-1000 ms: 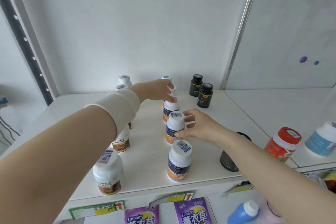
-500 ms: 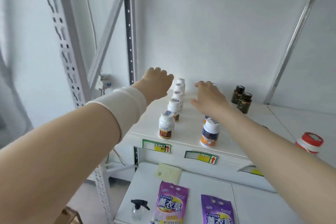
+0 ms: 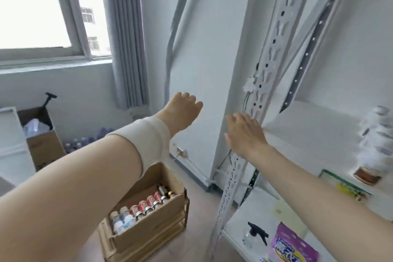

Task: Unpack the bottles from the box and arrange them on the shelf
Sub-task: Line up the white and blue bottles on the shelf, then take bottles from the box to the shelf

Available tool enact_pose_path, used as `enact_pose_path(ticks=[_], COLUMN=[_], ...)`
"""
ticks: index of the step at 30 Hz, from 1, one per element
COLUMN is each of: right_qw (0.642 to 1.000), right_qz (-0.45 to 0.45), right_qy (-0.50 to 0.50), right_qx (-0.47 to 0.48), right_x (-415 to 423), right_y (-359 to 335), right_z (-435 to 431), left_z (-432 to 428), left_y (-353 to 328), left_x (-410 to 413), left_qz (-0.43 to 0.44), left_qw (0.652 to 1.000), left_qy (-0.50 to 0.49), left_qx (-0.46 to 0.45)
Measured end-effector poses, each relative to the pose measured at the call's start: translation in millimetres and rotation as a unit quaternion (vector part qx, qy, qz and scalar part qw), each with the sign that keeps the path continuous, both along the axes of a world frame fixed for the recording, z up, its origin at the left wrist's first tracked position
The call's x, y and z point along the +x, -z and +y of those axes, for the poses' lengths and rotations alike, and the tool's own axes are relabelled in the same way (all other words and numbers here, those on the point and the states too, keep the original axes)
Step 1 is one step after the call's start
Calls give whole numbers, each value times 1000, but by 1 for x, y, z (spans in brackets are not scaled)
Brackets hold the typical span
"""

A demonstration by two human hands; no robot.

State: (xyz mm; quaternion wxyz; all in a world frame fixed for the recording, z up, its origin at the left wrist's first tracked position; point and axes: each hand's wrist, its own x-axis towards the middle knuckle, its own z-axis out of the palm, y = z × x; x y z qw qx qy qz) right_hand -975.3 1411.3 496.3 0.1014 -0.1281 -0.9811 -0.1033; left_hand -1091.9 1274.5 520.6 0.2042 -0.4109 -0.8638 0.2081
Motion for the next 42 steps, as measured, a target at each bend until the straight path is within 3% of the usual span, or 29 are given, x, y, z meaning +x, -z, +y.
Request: enact_pose_path(ticks=[8,16,20,27,33,35,39,42], right_qw=[982,947,923,883,878,884,886,879], right_qz=[-177,-304,-357,-415,-410,-385,-378,-393], right_qy=[-57,-92,-126,-195,-224,-241,-247,-248], right_qx=[-29,-45,-61,-100,-109,-108,-106,-108], right_x=[-152,-237,-287,-355,-386,-387,-388,-389], right_y=[136,263,329,458,551,573,592,592], right_z=[-87,-76,-54,-31,-19,-13,-5,-7], left_z=[-143,-132,-98,-49,-11,0,14,14], left_y=[131,281,361,505,615,642,669,675], left_x=[-122,-188,-217,-239,-287,-302,-316,-322], left_qz=[-130,-331,-437,-621,-652,-639,-644,-661], left_qw=[978,914,847,630,471,446,461,450], left_qy=[-164,-235,-298,-424,-495,-509,-504,-494], left_qx=[-4,23,61,195,331,366,345,340])
